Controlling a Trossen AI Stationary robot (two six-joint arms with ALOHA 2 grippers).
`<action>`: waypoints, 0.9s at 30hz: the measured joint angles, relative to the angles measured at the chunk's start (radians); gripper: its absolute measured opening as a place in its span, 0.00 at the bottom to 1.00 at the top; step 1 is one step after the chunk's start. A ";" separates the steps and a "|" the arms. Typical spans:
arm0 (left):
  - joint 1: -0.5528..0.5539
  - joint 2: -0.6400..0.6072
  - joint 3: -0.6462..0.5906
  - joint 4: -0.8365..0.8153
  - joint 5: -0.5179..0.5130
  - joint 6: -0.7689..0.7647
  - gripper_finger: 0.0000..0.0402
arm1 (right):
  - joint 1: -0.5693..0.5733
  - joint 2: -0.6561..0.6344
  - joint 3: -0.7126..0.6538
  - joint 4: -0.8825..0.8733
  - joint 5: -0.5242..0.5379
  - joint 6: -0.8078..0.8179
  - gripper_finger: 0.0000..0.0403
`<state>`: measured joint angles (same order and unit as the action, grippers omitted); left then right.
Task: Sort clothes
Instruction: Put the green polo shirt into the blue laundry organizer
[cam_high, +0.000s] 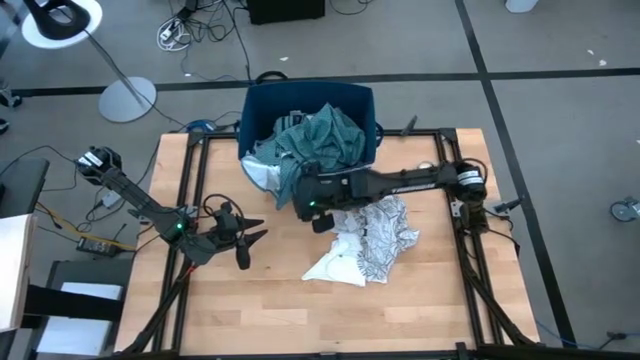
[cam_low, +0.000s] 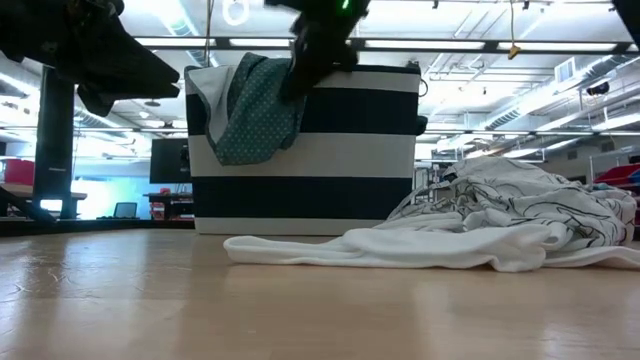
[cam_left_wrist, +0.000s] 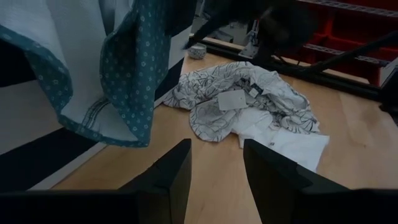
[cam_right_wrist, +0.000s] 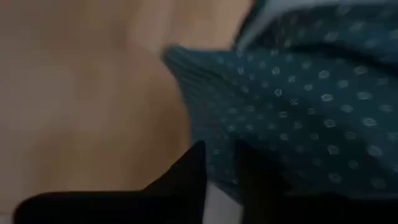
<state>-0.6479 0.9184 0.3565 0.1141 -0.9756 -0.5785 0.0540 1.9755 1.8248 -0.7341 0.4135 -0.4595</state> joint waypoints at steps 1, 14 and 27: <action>0.000 0.000 0.000 0.000 0.000 0.000 0.38 | 0.006 0.017 0.000 0.010 0.051 -0.022 0.20; 0.000 0.000 0.000 -0.007 0.000 0.001 0.38 | 0.025 0.073 0.000 0.495 0.266 -0.397 0.01; 0.000 0.000 0.000 -0.005 0.000 0.001 0.38 | -0.138 0.049 0.041 1.061 0.537 -0.776 0.00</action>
<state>-0.6479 0.9184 0.3565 0.1096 -0.9758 -0.5774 -0.0844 2.0243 1.8662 0.3271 0.9503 -1.2355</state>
